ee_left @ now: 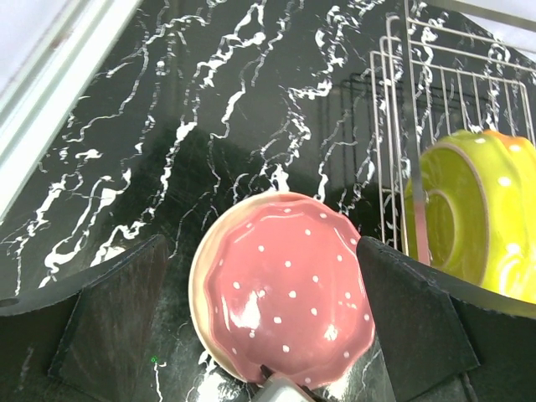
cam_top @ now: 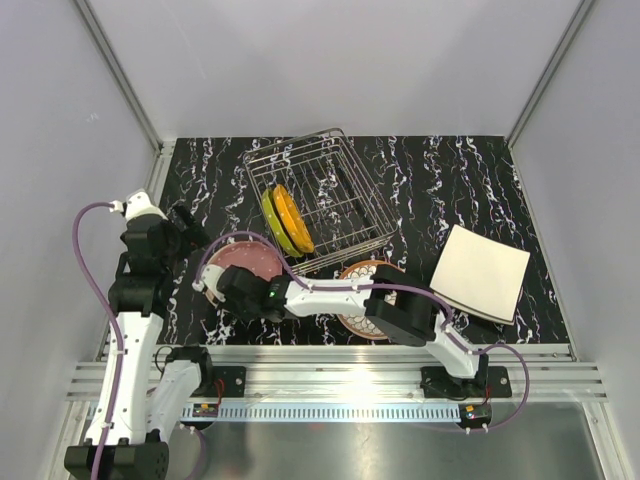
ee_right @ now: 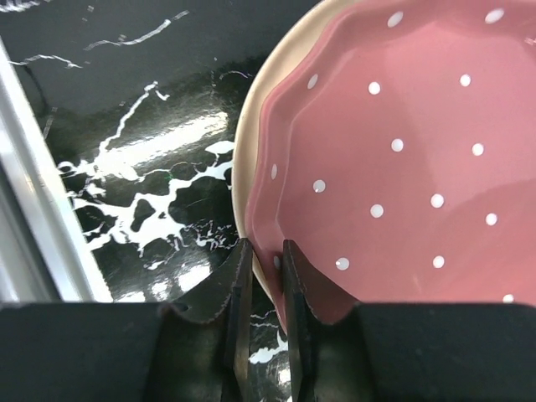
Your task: Load the plates into the dish rack
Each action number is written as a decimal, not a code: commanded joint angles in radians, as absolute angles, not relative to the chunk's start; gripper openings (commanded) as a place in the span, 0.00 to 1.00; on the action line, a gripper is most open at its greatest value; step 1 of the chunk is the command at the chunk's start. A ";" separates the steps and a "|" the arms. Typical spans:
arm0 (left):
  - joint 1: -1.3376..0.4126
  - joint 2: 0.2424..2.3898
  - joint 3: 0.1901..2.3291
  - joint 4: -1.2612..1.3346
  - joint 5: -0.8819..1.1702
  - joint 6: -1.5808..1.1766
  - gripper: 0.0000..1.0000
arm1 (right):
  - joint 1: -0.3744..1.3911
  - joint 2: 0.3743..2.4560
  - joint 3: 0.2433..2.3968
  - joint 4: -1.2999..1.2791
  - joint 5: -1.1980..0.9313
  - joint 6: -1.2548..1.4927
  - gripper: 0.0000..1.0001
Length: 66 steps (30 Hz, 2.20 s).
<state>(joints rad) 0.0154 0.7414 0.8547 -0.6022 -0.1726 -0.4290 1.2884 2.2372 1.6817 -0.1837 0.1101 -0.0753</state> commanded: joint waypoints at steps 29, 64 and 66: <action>0.219 0.850 0.825 -0.716 0.113 -0.621 0.99 | 1.302 1.894 1.454 0.019 0.046 0.005 0.45; 0.241 0.857 0.815 -0.698 0.032 -0.611 0.99 | 1.376 2.160 1.609 -0.221 0.140 -0.186 0.34; 0.241 0.857 0.816 -0.699 0.029 -0.612 0.99 | 1.379 2.164 1.617 -0.230 0.153 -0.178 0.18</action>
<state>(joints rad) 0.2359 0.8650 0.8219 -0.7395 0.0269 -0.6209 1.3598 2.1445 1.5745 -0.2150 0.1390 -0.1890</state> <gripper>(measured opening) 0.987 0.250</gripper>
